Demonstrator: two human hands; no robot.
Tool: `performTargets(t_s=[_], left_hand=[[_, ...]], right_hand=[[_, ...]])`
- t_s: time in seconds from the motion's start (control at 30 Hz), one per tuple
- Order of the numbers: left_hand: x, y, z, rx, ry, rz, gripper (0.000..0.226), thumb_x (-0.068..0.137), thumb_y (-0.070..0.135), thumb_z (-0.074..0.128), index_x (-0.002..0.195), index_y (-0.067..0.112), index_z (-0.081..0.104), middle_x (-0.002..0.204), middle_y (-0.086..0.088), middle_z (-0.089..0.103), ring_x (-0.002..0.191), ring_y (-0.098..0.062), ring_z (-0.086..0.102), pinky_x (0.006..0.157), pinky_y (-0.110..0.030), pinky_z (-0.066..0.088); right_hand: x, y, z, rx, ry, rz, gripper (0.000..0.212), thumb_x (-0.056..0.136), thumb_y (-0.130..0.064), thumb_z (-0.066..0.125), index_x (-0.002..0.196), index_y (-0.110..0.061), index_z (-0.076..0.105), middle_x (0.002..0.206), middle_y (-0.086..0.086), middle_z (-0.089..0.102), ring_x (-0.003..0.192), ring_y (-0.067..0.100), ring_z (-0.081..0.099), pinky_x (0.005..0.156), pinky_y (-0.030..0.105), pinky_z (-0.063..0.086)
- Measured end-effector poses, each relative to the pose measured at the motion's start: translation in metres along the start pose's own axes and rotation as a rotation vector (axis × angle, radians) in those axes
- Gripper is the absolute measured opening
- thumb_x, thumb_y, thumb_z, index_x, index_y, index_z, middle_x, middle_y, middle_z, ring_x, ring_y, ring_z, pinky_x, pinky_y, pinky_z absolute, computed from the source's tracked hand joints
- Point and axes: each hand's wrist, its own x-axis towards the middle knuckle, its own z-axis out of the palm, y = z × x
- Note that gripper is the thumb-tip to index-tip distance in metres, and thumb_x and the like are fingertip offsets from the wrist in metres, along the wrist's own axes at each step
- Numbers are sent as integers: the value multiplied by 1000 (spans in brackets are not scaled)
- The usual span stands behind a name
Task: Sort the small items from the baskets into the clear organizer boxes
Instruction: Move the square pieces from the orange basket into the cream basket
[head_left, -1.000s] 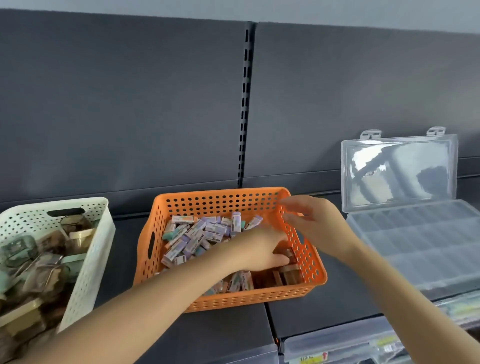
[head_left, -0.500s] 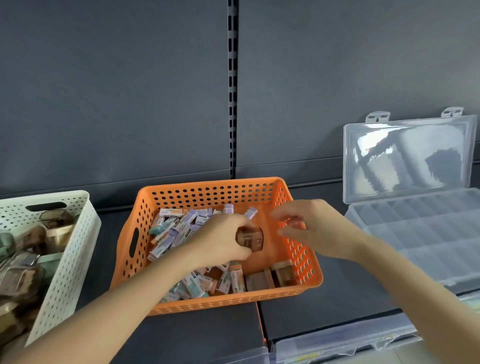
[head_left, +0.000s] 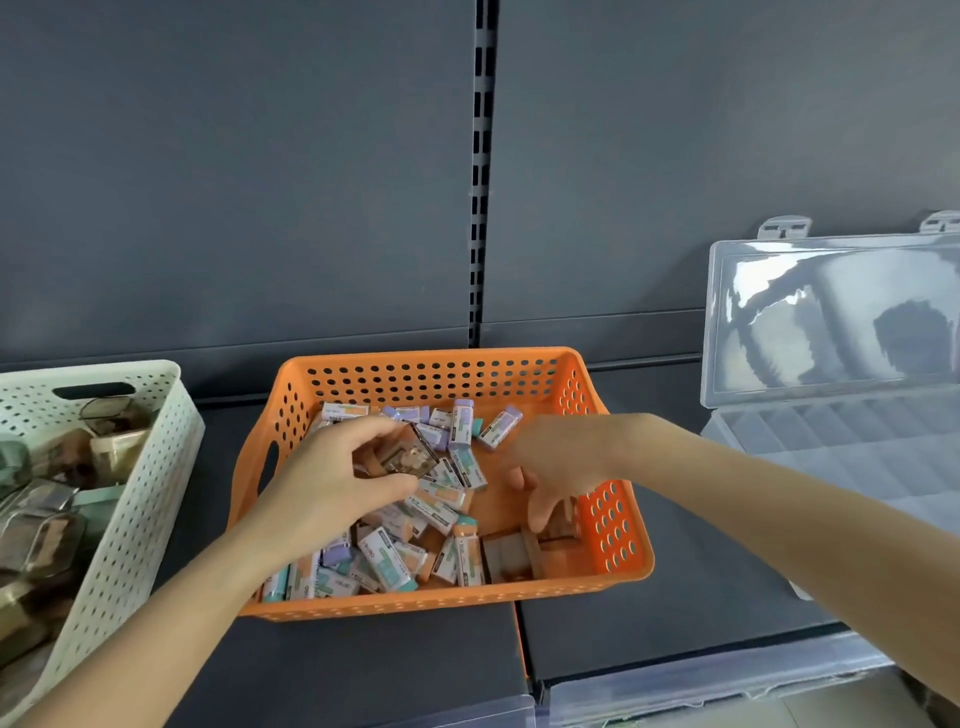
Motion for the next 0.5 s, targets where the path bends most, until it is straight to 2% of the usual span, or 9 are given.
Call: performTargets(t_s=[0.07, 0.13, 0.23, 0.3, 0.37, 0.43, 0.5], left_hand=[[0, -2, 0, -18, 7, -19, 60, 77, 34, 75, 132, 31, 51, 107, 32, 47, 103, 6, 46, 80, -13, 33], [-1, -2, 0, -30, 21, -27, 61, 77, 35, 75, 133, 31, 50, 110, 30, 46, 107, 5, 45, 86, -18, 34], [-3, -3, -1, -43, 29, -30, 61, 78, 33, 75, 133, 31, 49, 113, 30, 46, 109, 6, 44, 90, -19, 33], [-2, -4, -1, -45, 22, -27, 60, 78, 34, 75, 133, 31, 50, 110, 32, 47, 102, 12, 45, 84, -13, 34], [-1, -4, -2, -45, 23, -25, 59, 79, 33, 75, 132, 31, 51, 103, 38, 43, 95, 17, 44, 78, -8, 31], [0, -3, -2, -46, 27, -23, 59, 79, 31, 74, 133, 29, 50, 100, 40, 39, 95, 16, 43, 78, -7, 30], [0, -2, -3, -49, 28, -10, 58, 80, 28, 74, 133, 28, 50, 98, 42, 37, 92, 19, 40, 75, -4, 28]], right_hand=[[-3, 1, -8, 32, 85, 15, 45, 88, -38, 63, 125, -15, 55, 109, -1, 59, 81, 12, 53, 62, 16, 37], [-5, 2, -13, 79, 86, -1, 48, 88, -43, 61, 129, -19, 53, 107, -5, 57, 74, 6, 50, 63, 12, 35], [-5, -4, -3, 88, 0, -15, 64, 80, -57, 65, 130, -21, 50, 122, -5, 57, 97, 13, 56, 81, 23, 46], [0, -10, 9, 18, -5, -37, 74, 72, -60, 70, 130, -20, 48, 123, -2, 57, 105, 19, 57, 88, 32, 50], [5, -11, 13, 21, 30, -28, 73, 71, -57, 73, 127, -18, 50, 120, 0, 56, 104, 21, 56, 89, 36, 50], [7, -5, 8, 37, 121, 21, 64, 74, -51, 73, 124, -17, 52, 112, 0, 58, 97, 20, 56, 81, 32, 50], [7, 1, 1, 1, 237, 70, 62, 79, -46, 70, 130, -17, 50, 115, 1, 58, 99, 20, 57, 77, 28, 48]])
